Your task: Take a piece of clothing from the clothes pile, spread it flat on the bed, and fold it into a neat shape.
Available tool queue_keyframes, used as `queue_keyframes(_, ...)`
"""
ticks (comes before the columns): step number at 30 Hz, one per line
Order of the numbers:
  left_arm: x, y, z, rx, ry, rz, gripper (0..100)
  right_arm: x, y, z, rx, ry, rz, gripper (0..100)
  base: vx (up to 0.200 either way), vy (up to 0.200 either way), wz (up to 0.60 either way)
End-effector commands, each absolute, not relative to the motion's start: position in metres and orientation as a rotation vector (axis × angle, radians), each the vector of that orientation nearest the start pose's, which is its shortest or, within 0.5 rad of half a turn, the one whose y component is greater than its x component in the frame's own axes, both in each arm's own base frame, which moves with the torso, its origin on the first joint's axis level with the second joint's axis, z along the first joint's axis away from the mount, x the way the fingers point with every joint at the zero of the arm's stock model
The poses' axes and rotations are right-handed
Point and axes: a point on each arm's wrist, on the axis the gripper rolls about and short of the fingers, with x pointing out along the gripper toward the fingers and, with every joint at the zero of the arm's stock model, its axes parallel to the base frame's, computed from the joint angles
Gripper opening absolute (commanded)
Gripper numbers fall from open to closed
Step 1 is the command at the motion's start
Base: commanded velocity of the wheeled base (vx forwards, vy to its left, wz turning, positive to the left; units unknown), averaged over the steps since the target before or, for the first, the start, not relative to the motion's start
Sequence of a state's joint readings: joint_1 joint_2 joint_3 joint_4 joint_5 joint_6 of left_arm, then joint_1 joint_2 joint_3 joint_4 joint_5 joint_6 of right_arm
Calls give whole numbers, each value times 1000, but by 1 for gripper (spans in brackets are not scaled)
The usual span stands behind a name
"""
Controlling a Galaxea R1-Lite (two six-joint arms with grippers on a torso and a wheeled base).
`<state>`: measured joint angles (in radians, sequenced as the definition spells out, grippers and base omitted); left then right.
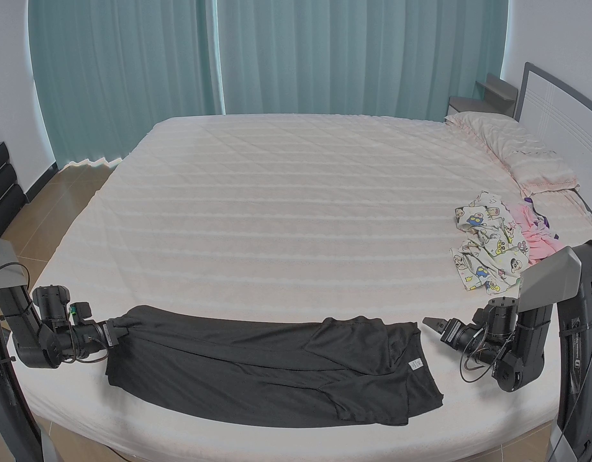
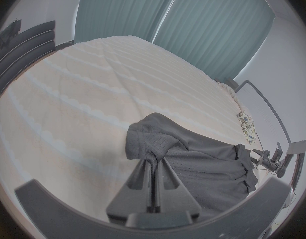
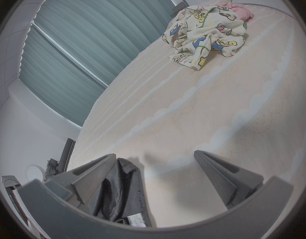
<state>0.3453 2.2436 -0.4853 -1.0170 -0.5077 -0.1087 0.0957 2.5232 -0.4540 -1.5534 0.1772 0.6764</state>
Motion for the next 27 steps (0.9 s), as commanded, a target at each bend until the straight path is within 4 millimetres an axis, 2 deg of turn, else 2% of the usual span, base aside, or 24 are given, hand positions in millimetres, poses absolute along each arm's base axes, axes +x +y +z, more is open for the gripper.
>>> queue_keyframes(1,290,107,-7,-408,637,-81,0,314,34,-65,678,578,87,100,0,0,0)
queue_keyframes(4,289,113,-2,-413,631,-62,0,314,34,-65,679,577,86,100,0,0,0)
queue_keyframes(5,287,130,12,-437,628,-24,0,314,34,-64,678,575,88,100,0,0,0)
queue_keyframes(14,279,174,44,-489,587,56,0,314,34,-61,681,568,90,100,0,0,0)
queue_keyframes(17,276,181,56,-500,580,70,0,315,35,-60,681,565,92,100,0,0,0)
queue_keyframes(22,267,174,71,-526,609,57,0,315,34,-56,685,555,95,100,0,0,0)
queue_keyframes(23,265,164,78,-528,623,38,0,316,34,-56,685,553,95,100,0,0,0)
queue_keyframes(24,265,164,78,-528,623,38,0,316,34,-56,685,553,95,100,0,0,0)
queue_keyframes(26,264,136,81,-532,685,-12,0,315,34,-55,693,552,94,100,0,0,0)
queue_keyframes(27,264,136,81,-532,685,-12,0,315,34,-55,693,552,94,100,0,0,0)
